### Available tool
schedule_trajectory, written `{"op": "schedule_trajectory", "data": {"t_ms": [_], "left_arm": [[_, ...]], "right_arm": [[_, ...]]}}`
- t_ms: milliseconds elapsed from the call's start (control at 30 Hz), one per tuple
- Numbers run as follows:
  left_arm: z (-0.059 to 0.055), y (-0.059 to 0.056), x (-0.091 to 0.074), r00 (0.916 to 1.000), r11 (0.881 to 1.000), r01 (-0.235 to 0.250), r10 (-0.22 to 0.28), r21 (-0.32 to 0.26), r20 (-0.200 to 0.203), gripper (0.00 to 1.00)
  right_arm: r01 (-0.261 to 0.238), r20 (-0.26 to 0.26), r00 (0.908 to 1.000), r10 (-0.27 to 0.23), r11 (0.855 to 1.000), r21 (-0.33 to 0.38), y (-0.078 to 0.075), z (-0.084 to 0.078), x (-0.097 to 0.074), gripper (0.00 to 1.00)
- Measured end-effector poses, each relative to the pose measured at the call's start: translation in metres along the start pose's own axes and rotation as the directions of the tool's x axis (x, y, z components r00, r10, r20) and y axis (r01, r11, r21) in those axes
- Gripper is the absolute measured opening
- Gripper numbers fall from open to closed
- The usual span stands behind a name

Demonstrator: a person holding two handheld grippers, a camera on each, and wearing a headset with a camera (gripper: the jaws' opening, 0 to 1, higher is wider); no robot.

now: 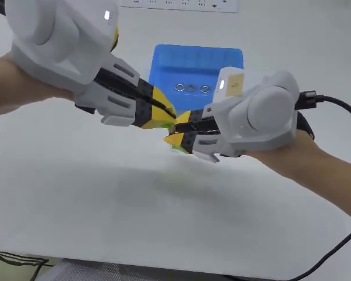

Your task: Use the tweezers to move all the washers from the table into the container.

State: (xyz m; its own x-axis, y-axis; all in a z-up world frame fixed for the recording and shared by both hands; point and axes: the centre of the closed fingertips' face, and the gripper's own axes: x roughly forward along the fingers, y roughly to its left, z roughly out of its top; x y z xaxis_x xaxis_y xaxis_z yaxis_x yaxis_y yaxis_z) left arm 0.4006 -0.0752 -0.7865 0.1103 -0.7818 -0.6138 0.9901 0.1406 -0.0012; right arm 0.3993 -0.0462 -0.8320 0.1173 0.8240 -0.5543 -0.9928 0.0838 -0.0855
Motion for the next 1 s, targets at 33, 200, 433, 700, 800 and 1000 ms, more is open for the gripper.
{"op": "schedule_trajectory", "data": {"t_ms": [33, 200, 433, 700, 800, 1000], "left_arm": [[0.002, 0.000, -0.001, 1.0000, 1.000, -0.002, 0.002, 0.004, -0.001, 0.06], [0.010, 0.000, -0.008, 1.0000, 1.000, -0.009, 0.009, 0.027, -0.003, 0.06], [0.030, 0.006, -0.017, 0.9997, 0.997, -0.024, 0.025, 0.075, -0.004, 0.06], [0.056, 0.016, -0.028, 0.9990, 0.991, -0.044, 0.044, 0.129, 0.007, 0.06], [0.062, 0.021, -0.030, 0.9987, 0.988, -0.051, 0.050, 0.145, 0.012, 0.06], [0.074, 0.033, -0.029, 0.9985, 0.981, -0.055, 0.054, 0.184, 0.008, 0.06]], "right_arm": [[0.002, 0.002, 1.0000, -0.002, 1.000, -0.006, 0.000, 0.002, -0.001, 0.10], [0.011, 0.006, 0.9999, -0.010, 0.999, -0.030, -0.003, 0.011, -0.006, 0.10], [0.038, 0.023, 0.9990, -0.037, 0.997, -0.064, -0.013, 0.028, -0.018, 0.10], [0.080, 0.042, 0.9962, -0.076, 0.991, -0.109, -0.031, 0.048, -0.036, 0.10], [0.093, 0.044, 0.9951, -0.088, 0.989, -0.118, -0.037, 0.051, -0.038, 0.10], [0.120, 0.050, 0.9922, -0.115, 0.984, -0.131, -0.059, 0.054, -0.040, 0.10]]}}
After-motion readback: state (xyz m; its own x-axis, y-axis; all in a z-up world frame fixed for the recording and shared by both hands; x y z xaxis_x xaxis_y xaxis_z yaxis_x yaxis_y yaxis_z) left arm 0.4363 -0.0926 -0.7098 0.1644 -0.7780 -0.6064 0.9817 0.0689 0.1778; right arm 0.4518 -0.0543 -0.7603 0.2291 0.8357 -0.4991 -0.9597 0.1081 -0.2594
